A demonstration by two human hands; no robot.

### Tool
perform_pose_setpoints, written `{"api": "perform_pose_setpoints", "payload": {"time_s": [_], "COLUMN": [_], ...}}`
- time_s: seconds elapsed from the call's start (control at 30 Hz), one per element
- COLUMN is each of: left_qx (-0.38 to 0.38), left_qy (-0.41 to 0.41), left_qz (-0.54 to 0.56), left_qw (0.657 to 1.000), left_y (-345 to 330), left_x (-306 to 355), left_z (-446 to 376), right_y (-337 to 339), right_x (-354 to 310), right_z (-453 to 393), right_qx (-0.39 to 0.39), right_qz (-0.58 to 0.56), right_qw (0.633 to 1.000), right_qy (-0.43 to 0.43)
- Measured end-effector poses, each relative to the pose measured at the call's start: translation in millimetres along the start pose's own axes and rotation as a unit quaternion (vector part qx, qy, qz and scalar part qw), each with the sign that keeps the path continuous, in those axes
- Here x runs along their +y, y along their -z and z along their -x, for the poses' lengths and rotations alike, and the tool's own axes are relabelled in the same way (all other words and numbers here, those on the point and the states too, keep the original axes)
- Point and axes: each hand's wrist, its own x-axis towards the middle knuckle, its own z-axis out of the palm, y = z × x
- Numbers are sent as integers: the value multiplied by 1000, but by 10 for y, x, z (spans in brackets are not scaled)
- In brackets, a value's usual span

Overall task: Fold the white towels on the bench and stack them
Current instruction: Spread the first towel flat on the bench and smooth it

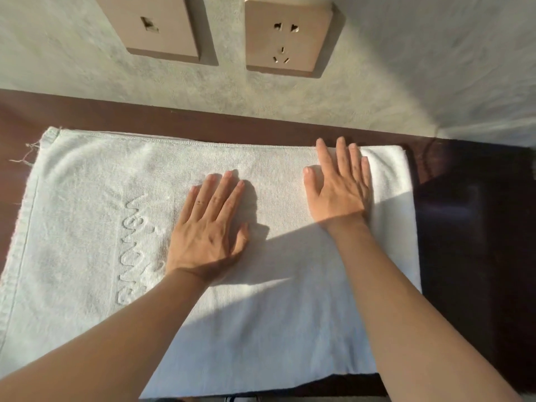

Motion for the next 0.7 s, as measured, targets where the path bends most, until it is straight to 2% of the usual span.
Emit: {"api": "perform_pose_setpoints", "payload": {"time_s": [0.13, 0.23, 0.33, 0.53, 0.7], "left_qx": [3, 7, -3, -2, 14], "left_qy": [4, 4, 8, 6, 3], "left_qz": [-1, 9, 12, 15, 8], "left_qw": [1000, 1000, 1000, 1000, 1000], "left_y": [15, 37, 56, 45, -3], "left_x": [12, 28, 36, -11, -39], "left_z": [9, -8, -6, -9, -8], "right_y": [121, 84, -68, -131, -52], "right_x": [-211, -510, -619, -434, 360], "right_z": [157, 641, 1185, 1114, 912], "right_qx": [-8, 33, 15, 8, 11], "right_qz": [-8, -67, -60, -19, 2], "right_qw": [1000, 995, 995, 996, 999], "right_qy": [-2, 61, 77, 92, 50]}}
